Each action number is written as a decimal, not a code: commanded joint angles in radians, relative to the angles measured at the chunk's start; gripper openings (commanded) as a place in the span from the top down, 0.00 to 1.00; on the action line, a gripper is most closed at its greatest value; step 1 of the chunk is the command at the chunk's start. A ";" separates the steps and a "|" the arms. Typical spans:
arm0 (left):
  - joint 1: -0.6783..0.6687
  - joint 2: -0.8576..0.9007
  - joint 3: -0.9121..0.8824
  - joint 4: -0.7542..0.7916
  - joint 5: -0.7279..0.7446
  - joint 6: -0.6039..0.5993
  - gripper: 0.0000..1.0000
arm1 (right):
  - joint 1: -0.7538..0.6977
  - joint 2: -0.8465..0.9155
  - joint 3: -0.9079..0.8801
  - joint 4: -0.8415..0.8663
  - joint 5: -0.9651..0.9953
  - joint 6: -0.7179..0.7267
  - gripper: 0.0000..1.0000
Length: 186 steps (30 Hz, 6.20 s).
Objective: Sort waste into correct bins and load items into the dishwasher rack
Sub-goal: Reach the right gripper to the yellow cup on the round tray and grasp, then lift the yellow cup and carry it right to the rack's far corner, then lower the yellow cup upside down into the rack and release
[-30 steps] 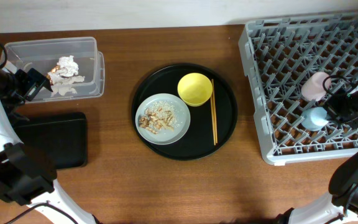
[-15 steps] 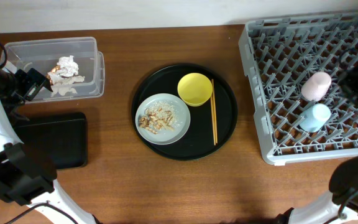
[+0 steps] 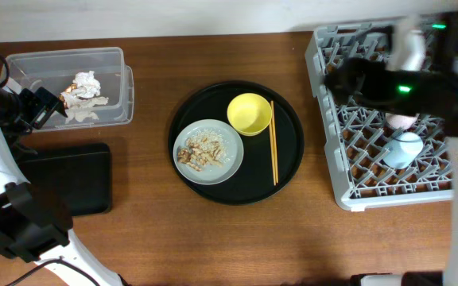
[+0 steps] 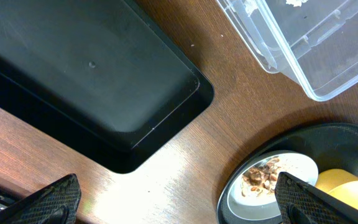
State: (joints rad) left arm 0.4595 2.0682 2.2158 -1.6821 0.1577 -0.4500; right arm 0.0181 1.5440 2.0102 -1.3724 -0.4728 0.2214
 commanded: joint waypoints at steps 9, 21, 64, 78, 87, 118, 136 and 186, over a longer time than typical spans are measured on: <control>0.002 -0.036 -0.004 0.002 0.000 -0.008 0.01 | 0.328 0.344 -0.011 0.018 0.272 0.064 0.03; 0.002 -0.036 -0.004 0.002 0.000 -0.008 0.01 | 0.461 0.592 -0.011 0.220 0.402 0.064 0.34; 0.002 -0.036 -0.004 0.002 0.000 -0.008 0.01 | 0.539 0.822 0.395 0.206 0.616 0.255 0.96; 0.002 -0.036 -0.004 0.002 0.000 -0.008 0.01 | -0.069 0.827 1.038 -0.190 0.175 0.017 0.96; 0.002 -0.036 -0.004 0.002 0.000 -0.008 0.01 | -0.378 0.886 0.799 0.145 -0.555 -0.143 0.96; 0.002 -0.036 -0.004 0.002 0.000 -0.008 0.01 | -0.523 0.932 0.198 1.011 -0.728 0.393 0.96; 0.002 -0.036 -0.004 0.002 0.000 -0.008 0.01 | -0.545 0.933 0.198 1.049 -0.715 0.435 0.96; 0.002 -0.036 -0.004 0.002 0.000 -0.008 0.01 | -0.555 0.644 0.201 0.630 -0.056 0.344 0.47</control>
State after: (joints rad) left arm 0.4595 2.0682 2.2158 -1.6798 0.1581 -0.4503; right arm -0.5961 2.1826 2.2101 -0.7238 -0.6922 0.6392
